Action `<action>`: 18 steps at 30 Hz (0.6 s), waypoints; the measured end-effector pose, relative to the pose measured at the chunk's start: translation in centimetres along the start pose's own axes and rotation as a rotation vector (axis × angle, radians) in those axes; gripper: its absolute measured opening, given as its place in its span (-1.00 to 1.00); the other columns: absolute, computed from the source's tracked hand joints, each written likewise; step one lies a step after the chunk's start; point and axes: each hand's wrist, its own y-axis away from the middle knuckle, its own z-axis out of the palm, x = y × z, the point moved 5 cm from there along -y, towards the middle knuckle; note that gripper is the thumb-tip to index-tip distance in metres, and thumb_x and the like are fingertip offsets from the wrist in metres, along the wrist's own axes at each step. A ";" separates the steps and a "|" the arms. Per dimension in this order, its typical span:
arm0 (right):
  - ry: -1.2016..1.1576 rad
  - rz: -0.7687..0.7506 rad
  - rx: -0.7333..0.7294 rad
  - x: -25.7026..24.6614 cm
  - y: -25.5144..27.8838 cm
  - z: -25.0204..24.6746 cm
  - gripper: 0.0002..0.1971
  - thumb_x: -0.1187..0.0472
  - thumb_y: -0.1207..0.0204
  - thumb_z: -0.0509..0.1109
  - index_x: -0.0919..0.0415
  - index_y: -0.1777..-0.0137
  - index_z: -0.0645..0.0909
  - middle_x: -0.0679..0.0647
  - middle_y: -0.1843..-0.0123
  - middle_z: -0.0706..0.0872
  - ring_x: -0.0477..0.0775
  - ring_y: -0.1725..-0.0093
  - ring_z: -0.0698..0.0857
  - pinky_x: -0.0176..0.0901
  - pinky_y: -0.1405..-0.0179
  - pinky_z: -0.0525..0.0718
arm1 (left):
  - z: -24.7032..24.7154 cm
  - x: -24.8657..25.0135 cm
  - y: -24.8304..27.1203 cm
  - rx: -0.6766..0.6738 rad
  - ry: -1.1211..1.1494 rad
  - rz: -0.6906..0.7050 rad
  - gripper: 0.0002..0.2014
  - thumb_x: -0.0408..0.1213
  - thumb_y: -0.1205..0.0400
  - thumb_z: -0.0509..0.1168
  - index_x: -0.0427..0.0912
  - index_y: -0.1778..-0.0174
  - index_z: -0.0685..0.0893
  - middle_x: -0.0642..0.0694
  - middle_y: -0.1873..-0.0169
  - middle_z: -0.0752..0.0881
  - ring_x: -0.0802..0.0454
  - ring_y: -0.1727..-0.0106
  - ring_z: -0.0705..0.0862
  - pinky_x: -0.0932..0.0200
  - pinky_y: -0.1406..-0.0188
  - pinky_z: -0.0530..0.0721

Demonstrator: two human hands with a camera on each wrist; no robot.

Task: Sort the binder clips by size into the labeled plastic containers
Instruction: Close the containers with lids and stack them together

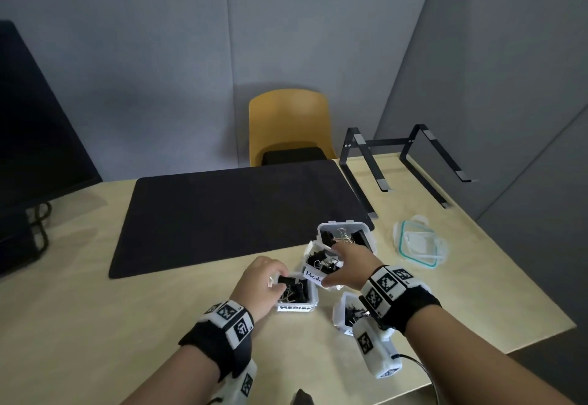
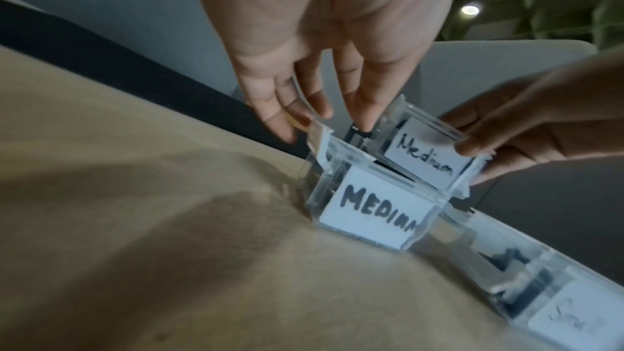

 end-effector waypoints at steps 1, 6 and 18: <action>-0.013 0.011 0.005 0.1 0.0 0.0 -0.47 0.06 -0.22 0.60 0.12 -0.19 0.57 -0.01 -0.11 0.67 -0.02 -0.07 0.65 -0.24 0.06 0.62 | 0.3 0.3 -0.1 -0.016 -0.022 0.036 -0.82 -0.32 -0.58 0.32 0.09 0.03 0.63 0.08 -0.12 0.51 0.10 -0.21 0.51 0.28 -0.26 0.44; -0.053 0.036 0.029 0.0 0.4 0.1 -0.44 0.08 -0.22 0.60 0.09 -0.24 0.57 -0.03 -0.16 0.68 -0.02 -0.13 0.66 -0.19 -0.05 0.65 | 1.8 0.8 -0.6 -0.110 -0.217 0.101 -0.69 -0.24 -0.62 0.26 0.13 -0.26 0.63 0.05 -0.38 0.39 0.03 -0.44 0.32 0.15 -0.46 0.33; -0.068 0.018 0.032 -0.1 0.9 0.0 -0.42 0.05 -0.26 0.58 0.11 -0.29 0.54 -0.03 -0.12 0.64 -0.03 -0.05 0.63 -0.21 -0.02 0.63 | 2.2 0.8 -2.2 -0.290 -0.340 0.153 -0.76 -0.17 -0.59 0.30 0.07 -0.17 0.64 0.09 -0.37 0.37 0.00 -0.41 0.32 0.09 -0.35 0.45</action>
